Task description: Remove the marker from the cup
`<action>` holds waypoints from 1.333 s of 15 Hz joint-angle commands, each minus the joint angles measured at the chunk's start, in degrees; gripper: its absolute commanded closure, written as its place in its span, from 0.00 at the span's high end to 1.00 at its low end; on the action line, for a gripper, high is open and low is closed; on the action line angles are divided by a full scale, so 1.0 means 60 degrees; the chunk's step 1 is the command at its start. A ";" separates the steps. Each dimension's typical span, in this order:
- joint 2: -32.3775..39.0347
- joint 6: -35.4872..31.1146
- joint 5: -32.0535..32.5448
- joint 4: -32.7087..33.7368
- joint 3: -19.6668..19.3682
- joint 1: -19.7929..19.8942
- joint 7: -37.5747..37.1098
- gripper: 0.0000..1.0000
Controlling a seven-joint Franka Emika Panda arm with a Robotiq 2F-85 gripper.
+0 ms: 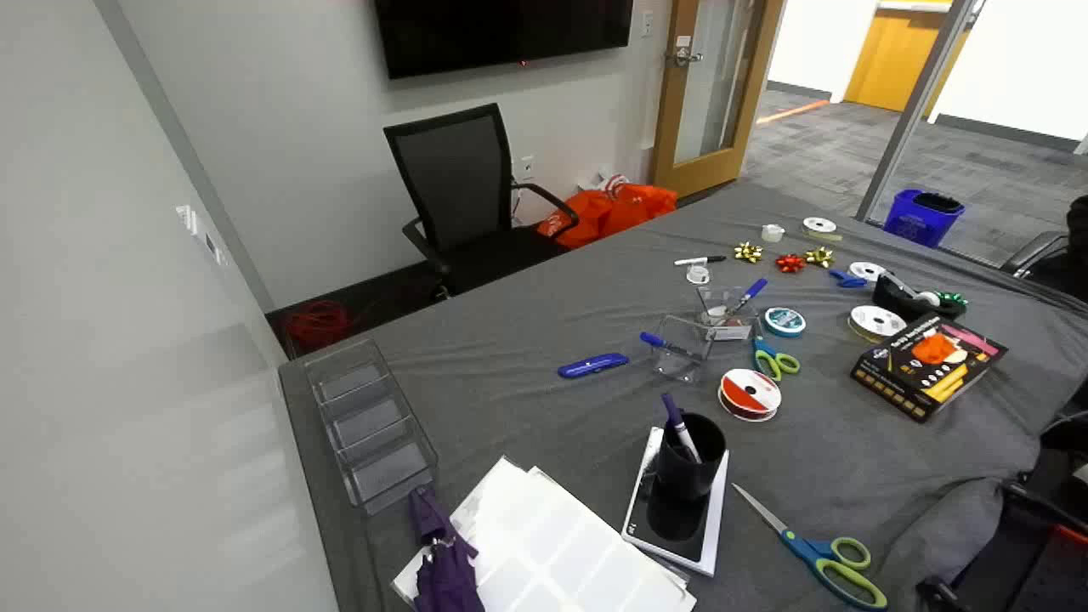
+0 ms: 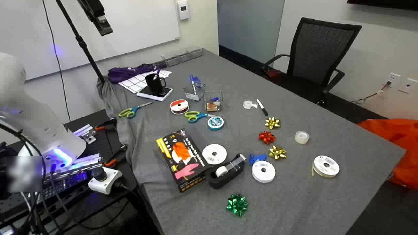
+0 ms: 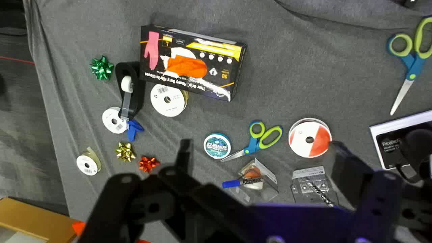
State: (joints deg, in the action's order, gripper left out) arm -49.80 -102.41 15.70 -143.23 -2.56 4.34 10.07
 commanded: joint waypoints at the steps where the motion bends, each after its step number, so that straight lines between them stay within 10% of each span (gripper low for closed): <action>1: 0.0004 0.0045 0.0092 0.0022 -0.0104 -0.0163 -0.0095 1.00; 9: 0.0004 0.0045 0.0092 0.0023 -0.0104 -0.0163 -0.0095 1.00; 20: 0.1815 -0.1072 -0.2681 0.0139 0.1218 -0.1062 -0.3218 1.00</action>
State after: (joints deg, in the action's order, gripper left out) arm -44.72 -104.17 3.59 -143.12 2.78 -1.32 -4.89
